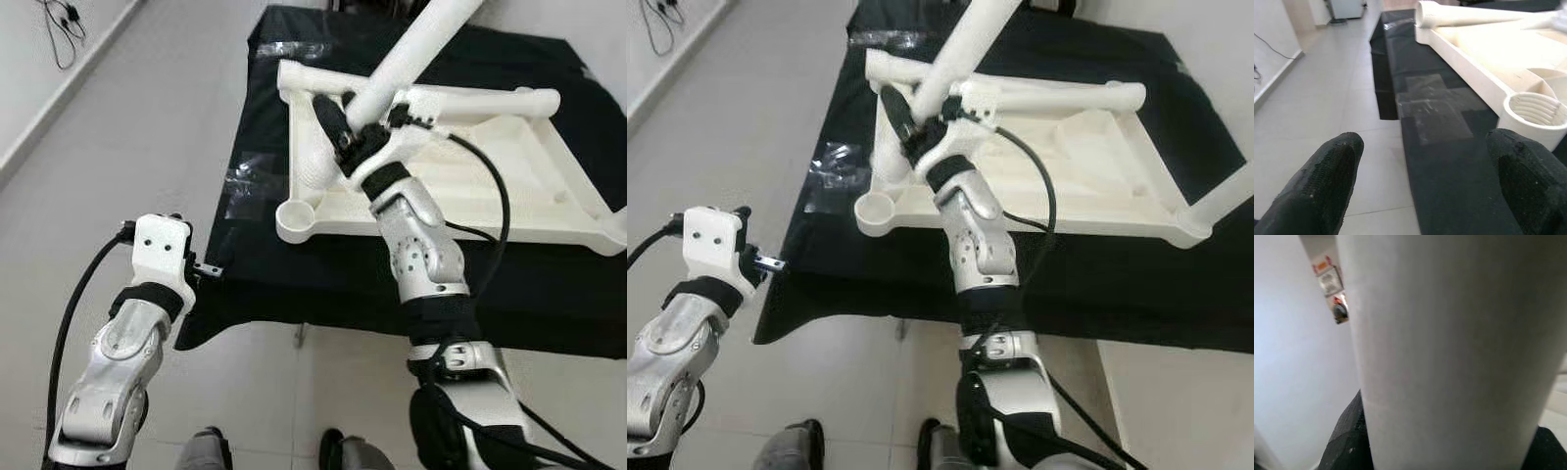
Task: Building children table
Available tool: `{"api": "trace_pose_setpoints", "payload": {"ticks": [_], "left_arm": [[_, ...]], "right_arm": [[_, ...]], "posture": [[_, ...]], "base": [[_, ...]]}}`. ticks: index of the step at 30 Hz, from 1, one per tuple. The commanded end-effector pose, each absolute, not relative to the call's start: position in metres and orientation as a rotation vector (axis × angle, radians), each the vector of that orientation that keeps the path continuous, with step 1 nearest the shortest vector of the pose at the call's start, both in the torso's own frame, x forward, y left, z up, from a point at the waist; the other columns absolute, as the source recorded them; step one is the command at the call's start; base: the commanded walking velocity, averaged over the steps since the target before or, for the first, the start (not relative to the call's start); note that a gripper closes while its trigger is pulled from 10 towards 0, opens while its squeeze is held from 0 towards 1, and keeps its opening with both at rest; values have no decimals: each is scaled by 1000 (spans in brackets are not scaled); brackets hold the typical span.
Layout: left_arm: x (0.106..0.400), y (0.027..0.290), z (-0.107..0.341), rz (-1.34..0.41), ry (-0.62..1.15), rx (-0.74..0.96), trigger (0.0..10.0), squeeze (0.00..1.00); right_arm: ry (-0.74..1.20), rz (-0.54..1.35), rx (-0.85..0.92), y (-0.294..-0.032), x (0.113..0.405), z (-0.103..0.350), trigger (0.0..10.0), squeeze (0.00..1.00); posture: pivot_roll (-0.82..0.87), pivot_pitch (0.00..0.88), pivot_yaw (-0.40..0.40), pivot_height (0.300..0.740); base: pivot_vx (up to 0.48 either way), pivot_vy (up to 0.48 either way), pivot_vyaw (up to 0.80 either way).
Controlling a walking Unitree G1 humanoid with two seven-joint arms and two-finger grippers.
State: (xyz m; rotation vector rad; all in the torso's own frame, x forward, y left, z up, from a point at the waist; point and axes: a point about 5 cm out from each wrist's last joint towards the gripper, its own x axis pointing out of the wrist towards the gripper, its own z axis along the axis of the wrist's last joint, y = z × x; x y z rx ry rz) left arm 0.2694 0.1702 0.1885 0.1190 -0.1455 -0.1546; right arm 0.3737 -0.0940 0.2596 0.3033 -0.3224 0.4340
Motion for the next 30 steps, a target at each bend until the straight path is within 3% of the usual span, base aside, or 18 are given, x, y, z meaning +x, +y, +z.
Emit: {"api": "trace_pose_setpoints", "payload": {"ticks": [1, 7, 13, 25, 30], "left_arm": [[270, 171, 183, -140, -132, 107, 10000, 0], [272, 174, 174, -96, -103, 108, 10000, 0], [276, 174, 174, -93, -109, 116, 10000, 0], [280, 172, 173, -84, -121, 124, 10000, 0], [284, 170, 171, -90, -106, 116, 10000, 0]], "right_arm": [[-320, 397, 277, -100, 373, 253, 10000, 0], [-301, 377, 268, -106, 369, 246, 10000, 0], [-304, 378, 258, -104, 366, 246, 10000, 0], [-321, 394, 283, -96, 362, 246, 10000, 0], [-314, 396, 280, -95, 361, 243, 10000, 0]], "posture": [[99, 117, -63, 740], [86, 108, -58, 740], [84, 96, -61, 740], [84, 78, -62, 740], [80, 76, -61, 740]], "base": [[0, 0, 0], [0, 0, 0], [0, 0, -800], [0, 0, 0], [0, 480, 0]]}}
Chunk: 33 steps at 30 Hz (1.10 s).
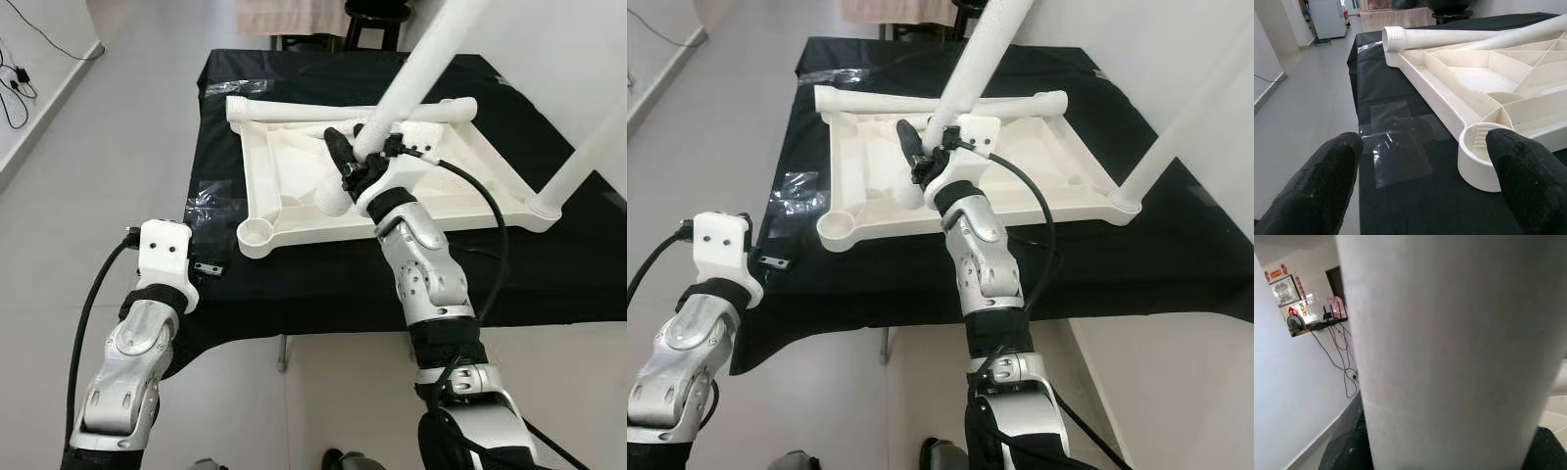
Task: Building children table
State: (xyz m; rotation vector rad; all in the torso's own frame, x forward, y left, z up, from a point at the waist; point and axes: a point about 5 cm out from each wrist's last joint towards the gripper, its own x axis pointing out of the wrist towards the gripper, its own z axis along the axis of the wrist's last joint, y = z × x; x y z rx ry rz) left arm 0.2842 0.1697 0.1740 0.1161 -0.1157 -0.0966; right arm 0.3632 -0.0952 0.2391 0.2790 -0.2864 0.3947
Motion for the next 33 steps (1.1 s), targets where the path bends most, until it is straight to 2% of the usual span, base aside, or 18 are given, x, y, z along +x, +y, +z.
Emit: {"api": "trace_pose_setpoints", "payload": {"ticks": [1, 6, 23, 33], "left_arm": [[285, 170, 171, -88, -107, 116, 10000, 0], [285, 170, 171, -84, -114, 115, 10000, 0], [283, 166, 178, -149, -139, 24, 10000, 0], [284, 170, 182, -143, -154, -21, 10000, 0]], "right_arm": [[-313, 396, 281, -95, 361, 243, 10000, 0], [-312, 394, 279, -96, 362, 242, 10000, 0], [-269, 356, 254, -96, 364, 235, 10000, 0], [-282, 376, 258, -97, 361, 236, 10000, 0]], "posture": [[80, 76, -61, 740], [81, 76, -62, 740], [83, 85, -62, 740], [77, 90, -76, 740]], "base": [[0, 480, 0], [0, 396, 0], [0, 0, 0], [24, 0, -720]]}}
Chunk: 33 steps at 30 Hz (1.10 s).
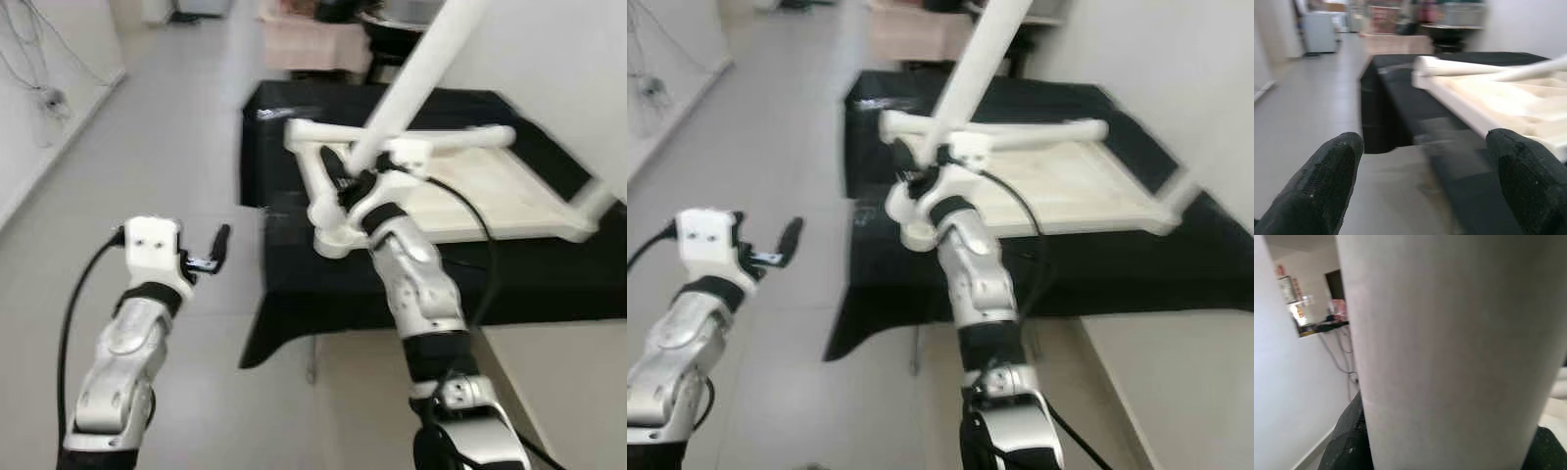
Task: Building children table
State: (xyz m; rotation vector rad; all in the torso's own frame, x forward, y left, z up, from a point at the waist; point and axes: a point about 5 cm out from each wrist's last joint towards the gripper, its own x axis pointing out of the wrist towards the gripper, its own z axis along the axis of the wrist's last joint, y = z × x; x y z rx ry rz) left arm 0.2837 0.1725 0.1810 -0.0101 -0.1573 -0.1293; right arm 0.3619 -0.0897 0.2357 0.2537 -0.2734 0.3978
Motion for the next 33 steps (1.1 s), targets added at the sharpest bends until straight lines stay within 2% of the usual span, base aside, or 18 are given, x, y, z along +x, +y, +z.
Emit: {"api": "trace_pose_setpoints", "payload": {"ticks": [1, 19, 22, 24, 33], "left_arm": [[284, 168, 181, -149, -153, -26, 10000, 0], [284, 165, 181, -162, -149, -38, 10000, 0], [283, 163, 181, -169, -149, -39, 10000, 0], [283, 162, 180, -173, -149, -40, 10000, 0], [282, 162, 181, -182, -152, -38, 10000, 0]], "right_arm": [[-284, 374, 259, -98, 361, 237, 10000, 0], [-287, 453, 239, -89, 358, 236, 10000, 0], [-317, 508, 176, -86, 354, 238, 10000, 0], [-331, 534, 185, -85, 351, 239, 10000, 0], [-307, 546, 213, -82, 351, 238, 10000, 0]], "posture": [[78, 90, -78, 740], [77, 92, -81, 740], [77, 90, -83, 740], [77, 90, -83, 740], [79, 93, -82, 740]], "base": [[240, 0, 0], [40, 0, 0], [80, 0, 800], [240, 0, 800], [338, 0, 0]]}}
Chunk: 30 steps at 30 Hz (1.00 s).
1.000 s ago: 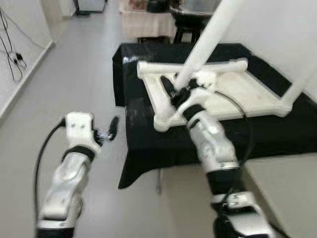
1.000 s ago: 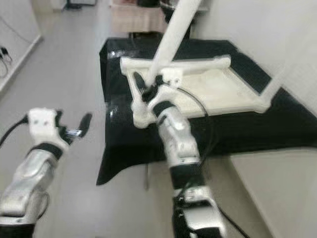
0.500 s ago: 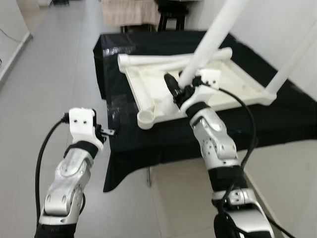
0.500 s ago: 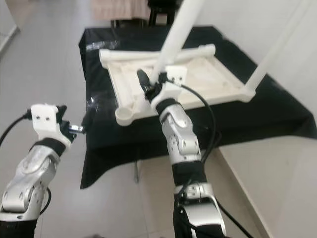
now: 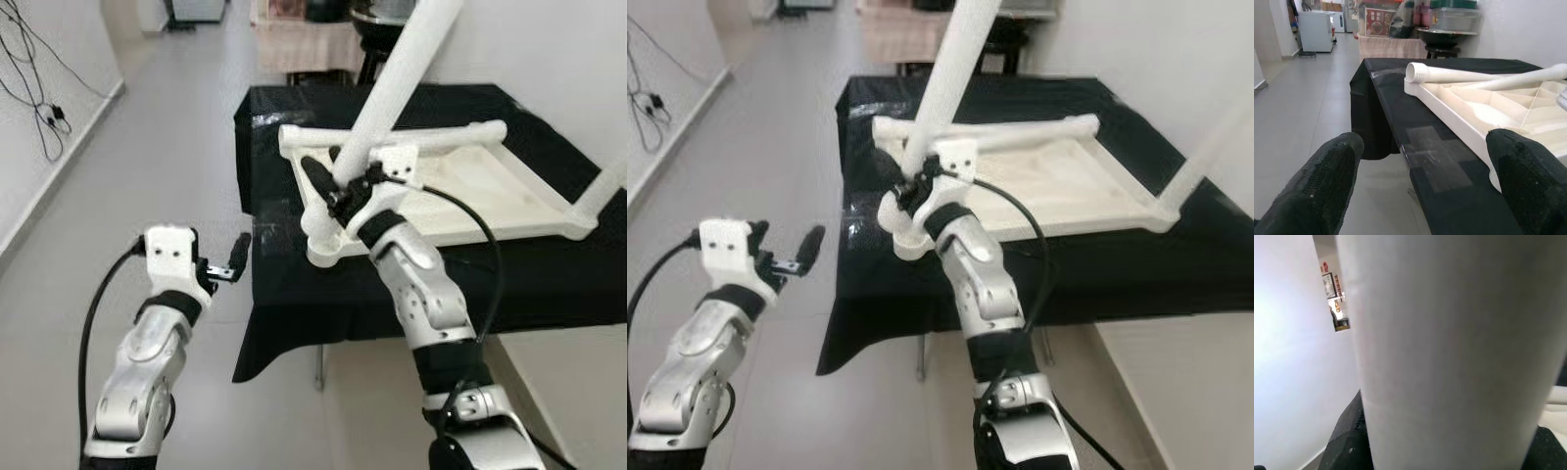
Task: Building children table
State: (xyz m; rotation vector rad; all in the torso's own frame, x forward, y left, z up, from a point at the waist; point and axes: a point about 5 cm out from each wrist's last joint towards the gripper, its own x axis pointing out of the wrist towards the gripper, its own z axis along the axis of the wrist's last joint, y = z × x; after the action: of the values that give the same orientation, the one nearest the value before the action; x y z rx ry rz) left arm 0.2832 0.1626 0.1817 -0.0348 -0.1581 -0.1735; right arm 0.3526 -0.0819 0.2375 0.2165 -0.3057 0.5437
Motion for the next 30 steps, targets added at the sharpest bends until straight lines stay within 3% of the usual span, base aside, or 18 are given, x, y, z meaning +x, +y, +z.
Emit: {"api": "trace_pose_setpoints", "payload": {"ticks": [1, 19, 25, 29, 30], "left_arm": [[282, 162, 181, -183, -153, -38, 10000, 0], [282, 157, 179, -201, -143, -38, 10000, 0], [266, 138, 161, -354, -48, -50, 10000, 0], [237, 123, 153, -579, 8, -66, 10000, 0], [237, 123, 153, -579, 8, -66, 10000, 0]], "right_arm": [[-307, 548, 213, -82, 351, 237, 10000, 0], [-307, 613, 215, -78, 348, 236, 10000, 0], [-315, 899, 123, -73, 332, 234, 10000, 0], [-255, 1265, 91, -88, 306, 226, 10000, 0], [-255, 1265, 91, -88, 306, 226, 10000, 0]], "posture": [[79, 93, -82, 740], [81, 92, -79, 740], [86, 92, -79, 740], [103, 101, -86, 740], [103, 101, -86, 740]], "base": [[412, 0, 0], [374, 0, 0], [0, 0, 0], [0, 0, 0], [0, 0, 0]]}}
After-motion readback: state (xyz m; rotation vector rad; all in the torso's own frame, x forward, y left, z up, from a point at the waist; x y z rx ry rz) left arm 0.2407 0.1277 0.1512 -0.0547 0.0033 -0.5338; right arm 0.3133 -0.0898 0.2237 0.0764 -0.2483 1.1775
